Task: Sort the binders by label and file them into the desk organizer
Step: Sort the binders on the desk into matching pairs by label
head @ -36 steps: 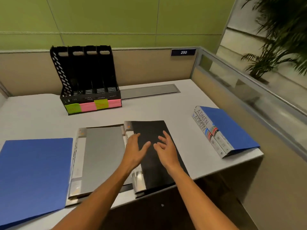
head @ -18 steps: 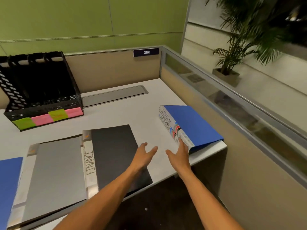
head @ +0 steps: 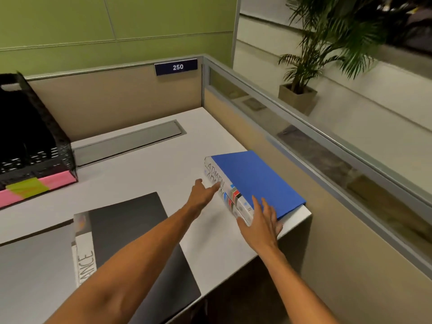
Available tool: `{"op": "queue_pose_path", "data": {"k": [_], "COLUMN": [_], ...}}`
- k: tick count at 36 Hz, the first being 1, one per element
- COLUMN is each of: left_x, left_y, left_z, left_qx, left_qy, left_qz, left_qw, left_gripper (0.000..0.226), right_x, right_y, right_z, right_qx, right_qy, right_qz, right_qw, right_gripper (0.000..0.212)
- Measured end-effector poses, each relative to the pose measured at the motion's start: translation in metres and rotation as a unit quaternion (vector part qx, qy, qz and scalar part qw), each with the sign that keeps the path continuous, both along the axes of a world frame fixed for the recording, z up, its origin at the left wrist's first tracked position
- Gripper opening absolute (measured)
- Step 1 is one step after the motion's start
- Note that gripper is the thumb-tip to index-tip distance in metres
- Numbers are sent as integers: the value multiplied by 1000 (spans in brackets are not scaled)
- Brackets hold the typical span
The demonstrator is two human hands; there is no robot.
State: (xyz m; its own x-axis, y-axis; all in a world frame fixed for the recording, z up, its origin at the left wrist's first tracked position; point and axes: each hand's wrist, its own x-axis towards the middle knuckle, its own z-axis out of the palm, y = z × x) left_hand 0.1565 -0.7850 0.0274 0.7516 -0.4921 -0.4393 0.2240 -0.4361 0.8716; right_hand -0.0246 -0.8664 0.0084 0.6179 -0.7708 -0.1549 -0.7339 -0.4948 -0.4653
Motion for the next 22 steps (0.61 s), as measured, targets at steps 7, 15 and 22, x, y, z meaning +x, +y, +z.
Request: {"op": "queue_pose_path", "data": {"k": [7,15,22], "left_x": [61,106,108], "left_y": [-39,-56,-45], "left_z": [-11,-27,-25], "left_qx": [-32,12,30], "left_qy": [58,82,75], "left_qz": [21,-56,-48], "left_qw": [998,995,996], "left_gripper": [93,69,60], "right_x": [16,22,26], "right_y": [-23,-25,-18], "right_z": [-22,-33,-34], "right_qx": [70,119,154], "right_qy": [30,5,1], "right_qz": [15,-26,-34], "right_qw": [997,992,987], "right_gripper": [85,78,78]}}
